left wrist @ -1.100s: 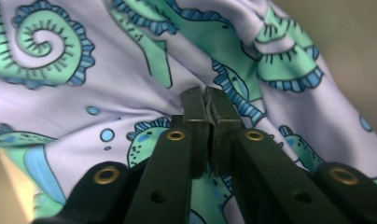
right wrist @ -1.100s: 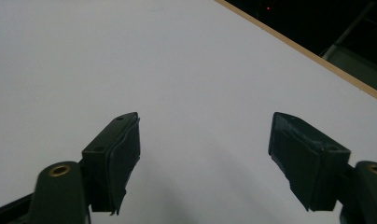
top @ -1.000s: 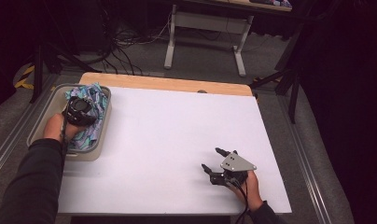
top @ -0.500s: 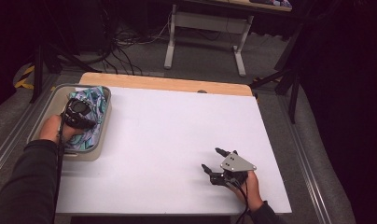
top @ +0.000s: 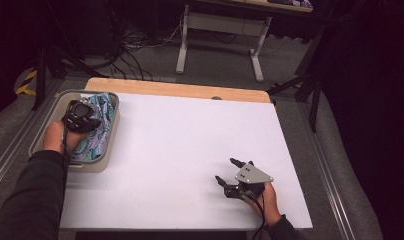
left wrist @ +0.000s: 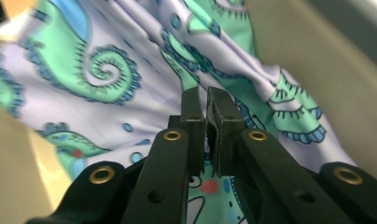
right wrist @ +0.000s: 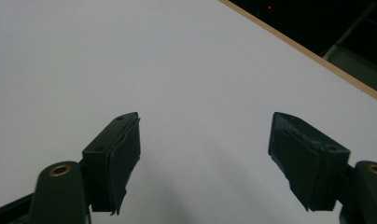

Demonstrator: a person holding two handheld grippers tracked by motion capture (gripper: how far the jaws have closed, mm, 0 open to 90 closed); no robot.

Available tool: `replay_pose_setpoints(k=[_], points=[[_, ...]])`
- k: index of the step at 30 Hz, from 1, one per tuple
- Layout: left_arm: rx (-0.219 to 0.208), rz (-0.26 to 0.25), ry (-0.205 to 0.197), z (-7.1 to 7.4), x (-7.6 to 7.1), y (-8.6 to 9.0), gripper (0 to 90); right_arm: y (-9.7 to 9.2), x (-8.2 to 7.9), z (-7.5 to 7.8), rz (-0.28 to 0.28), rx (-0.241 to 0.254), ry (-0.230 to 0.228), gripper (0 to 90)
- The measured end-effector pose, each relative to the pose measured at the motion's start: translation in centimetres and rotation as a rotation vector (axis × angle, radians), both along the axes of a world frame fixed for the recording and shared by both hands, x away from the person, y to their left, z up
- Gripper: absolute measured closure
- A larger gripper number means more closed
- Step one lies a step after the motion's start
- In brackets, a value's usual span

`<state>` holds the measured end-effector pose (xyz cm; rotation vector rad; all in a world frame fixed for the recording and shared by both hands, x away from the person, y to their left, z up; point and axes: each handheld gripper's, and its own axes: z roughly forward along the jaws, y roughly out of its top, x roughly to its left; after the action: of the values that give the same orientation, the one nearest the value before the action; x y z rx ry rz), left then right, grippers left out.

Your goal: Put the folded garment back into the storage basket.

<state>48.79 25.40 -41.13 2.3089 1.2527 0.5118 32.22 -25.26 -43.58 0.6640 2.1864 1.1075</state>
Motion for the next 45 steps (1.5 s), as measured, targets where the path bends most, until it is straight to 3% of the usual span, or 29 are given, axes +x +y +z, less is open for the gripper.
replay_pose_setpoints(k=[2,3,4,6,16,21,23,24,25,26,30,31,33,35,36,39,45], points=[[0.034,-0.020,0.043,-0.6,0.4,-0.6,85.3,0.0,0.0,0.0,0.001,-0.002,-0.002,26.0],[0.034,-0.020,0.043,-0.6,0.4,-0.6,86.0,0.0,0.0,0.0,0.001,-0.003,-0.002,26.0],[0.068,-0.051,0.083,-1.0,0.6,-1.2,87.7,0.0,0.0,0.0,0.000,-0.004,-0.002,26.1],[0.093,-0.067,0.101,-1.3,0.7,-1.5,89.2,0.0,0.0,0.0,-0.001,-0.004,0.000,26.1],[0.049,-0.111,0.156,-1.3,0.6,-1.2,89.6,-0.1,-0.1,-0.1,-0.005,-0.011,-0.002,26.1],[0.058,-0.111,0.149,-1.1,0.5,-1.2,89.5,-0.1,-0.1,0.0,-0.006,-0.011,-0.004,26.1],[0.084,-0.075,0.094,-0.8,0.3,-1.2,89.0,-0.1,-0.1,0.0,-0.008,-0.007,-0.005,26.1],[0.063,-0.062,0.059,-0.4,0.2,-0.9,88.6,-0.1,-0.1,0.0,-0.007,-0.007,-0.007,26.1],[0.063,-0.062,0.059,-0.4,0.2,-0.9,88.6,-0.1,-0.1,0.0,-0.007,-0.007,-0.007,26.1],[0.041,-0.059,0.029,-0.1,0.0,-0.8,88.6,-0.2,-0.1,0.1,-0.007,-0.006,-0.008,26.1],[0.022,-0.011,-0.108,1.3,-0.9,-0.1,83.4,-0.2,-0.1,0.1,-0.006,-0.007,-0.012,26.1],[0.022,-0.011,-0.108,1.3,-0.9,-0.1,83.1,-0.2,-0.1,0.1,-0.007,-0.006,-0.013,26.0],[-0.016,-0.009,-0.154,2.0,-1.4,0.3,81.0,-0.2,-0.2,0.2,-0.007,0.002,-0.017,26.1],[-0.021,0.005,-0.190,2.4,-1.8,0.6,79.8,-0.2,-0.2,0.2,-0.006,-0.001,-0.020,26.1],[-0.032,0.014,-0.227,2.7,-2.1,0.9,76.1,-0.2,-0.2,0.3,-0.006,0.003,-0.022,26.1],[-0.064,0.032,-0.273,2.9,-2.5,1.5,72.3,-0.2,-0.2,0.3,-0.008,0.004,-0.028,26.0],[-0.064,0.040,-0.338,3.2,-3.0,1.7,62.0,-0.2,-0.3,0.4,-0.008,0.015,-0.035,26.1]])
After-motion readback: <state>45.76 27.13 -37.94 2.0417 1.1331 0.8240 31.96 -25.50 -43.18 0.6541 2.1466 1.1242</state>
